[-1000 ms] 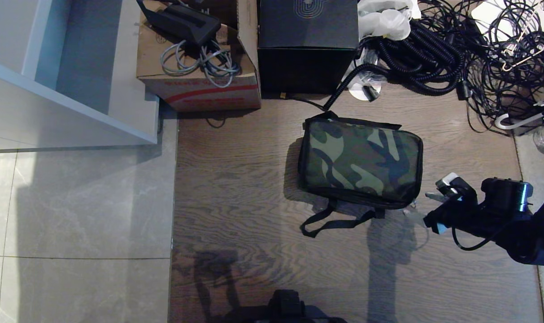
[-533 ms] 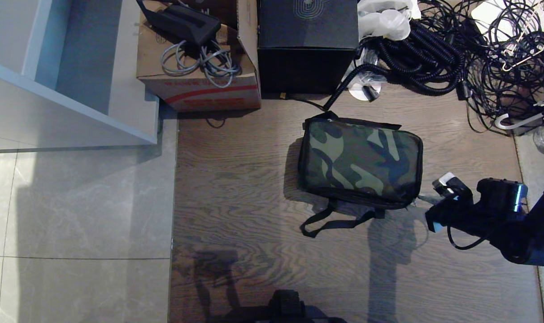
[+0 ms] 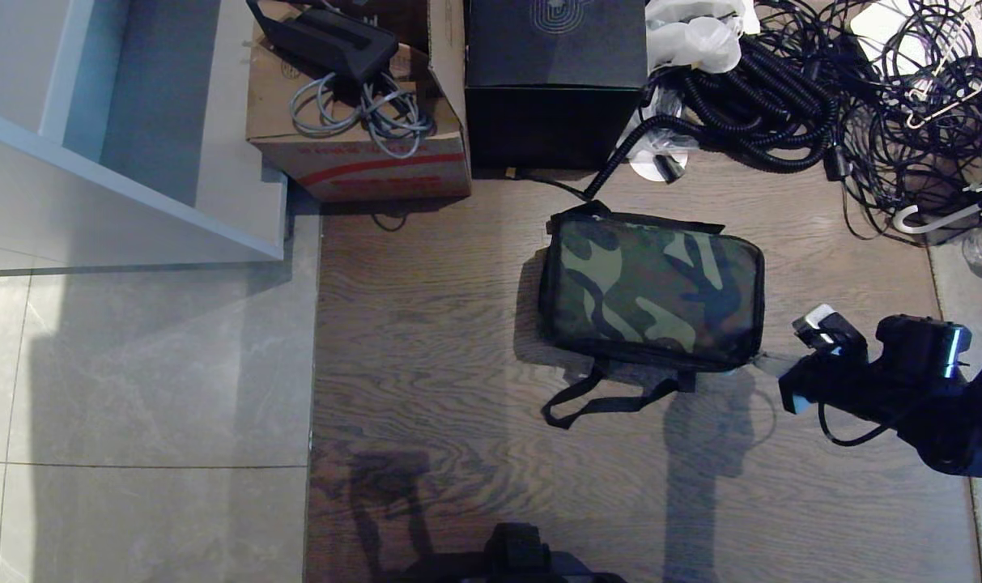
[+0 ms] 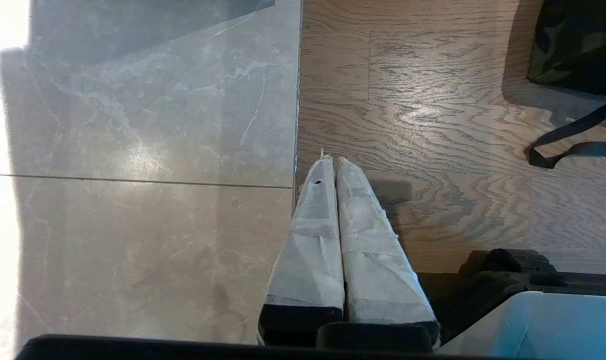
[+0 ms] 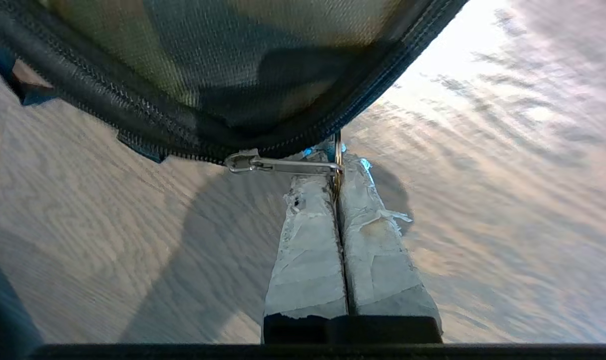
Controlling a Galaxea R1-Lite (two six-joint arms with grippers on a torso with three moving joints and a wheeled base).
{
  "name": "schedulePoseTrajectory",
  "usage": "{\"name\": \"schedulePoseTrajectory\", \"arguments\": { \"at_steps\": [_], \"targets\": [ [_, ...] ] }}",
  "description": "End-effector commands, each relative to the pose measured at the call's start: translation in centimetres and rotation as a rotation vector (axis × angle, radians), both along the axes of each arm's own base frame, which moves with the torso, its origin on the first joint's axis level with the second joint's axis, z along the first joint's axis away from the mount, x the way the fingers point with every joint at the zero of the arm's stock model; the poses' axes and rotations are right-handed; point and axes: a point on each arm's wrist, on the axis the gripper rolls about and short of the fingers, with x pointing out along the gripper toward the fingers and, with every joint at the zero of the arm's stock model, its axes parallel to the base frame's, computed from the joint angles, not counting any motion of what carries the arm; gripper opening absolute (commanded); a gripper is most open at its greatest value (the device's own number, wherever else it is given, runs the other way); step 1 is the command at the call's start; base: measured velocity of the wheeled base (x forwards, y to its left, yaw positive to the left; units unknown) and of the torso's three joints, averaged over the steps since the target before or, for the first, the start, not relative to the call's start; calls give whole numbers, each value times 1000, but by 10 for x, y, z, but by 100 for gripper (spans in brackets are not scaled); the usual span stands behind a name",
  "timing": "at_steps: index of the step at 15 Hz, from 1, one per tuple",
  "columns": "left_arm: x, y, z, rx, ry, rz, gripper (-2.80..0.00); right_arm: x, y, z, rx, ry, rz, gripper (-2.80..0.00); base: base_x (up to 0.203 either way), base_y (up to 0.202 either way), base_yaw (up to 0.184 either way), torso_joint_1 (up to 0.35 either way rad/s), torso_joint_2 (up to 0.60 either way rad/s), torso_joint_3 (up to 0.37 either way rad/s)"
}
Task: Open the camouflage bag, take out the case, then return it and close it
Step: Open the top of the storage box
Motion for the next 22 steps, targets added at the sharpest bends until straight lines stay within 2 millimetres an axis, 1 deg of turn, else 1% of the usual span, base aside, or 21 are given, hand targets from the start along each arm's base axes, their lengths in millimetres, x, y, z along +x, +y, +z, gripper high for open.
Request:
{"name": "schedulePoseTrajectory", "arguments": {
  "at_steps": [1, 4, 6, 9, 14, 17, 19, 22],
  "targets": [
    [0, 0, 0, 0, 0, 0, -280, -2, -5, 23, -14, -55, -11, -280, 0, 0, 0, 0, 0, 0],
    [0, 0, 0, -1, 0, 0, -280, 4, -7, 44, -7, -101, -19, -280, 0, 0, 0, 0, 0, 0],
    [0, 0, 0, -1, 0, 0, -280, 7, -8, 55, 31, -102, -32, -280, 0, 0, 0, 0, 0, 0],
    [0, 0, 0, 1, 0, 0, -280, 17, -11, 62, 37, -115, -37, -280, 0, 0, 0, 0, 0, 0],
    [0, 0, 0, 0, 0, 0, -280, 38, -16, 82, 14, -208, -33, -280, 0, 0, 0, 0, 0, 0],
    [0, 0, 0, -1, 0, 0, -280, 53, -20, 88, -5, -262, -29, -280, 0, 0, 0, 0, 0, 0],
    [0, 0, 0, -1, 0, 0, -280, 63, -23, 88, -20, -309, -29, -280, 0, 0, 0, 0, 0, 0],
    [0, 0, 0, -1, 0, 0, -280, 73, -25, 90, -26, -342, -26, -280, 0, 0, 0, 0, 0, 0]
  ]
}}
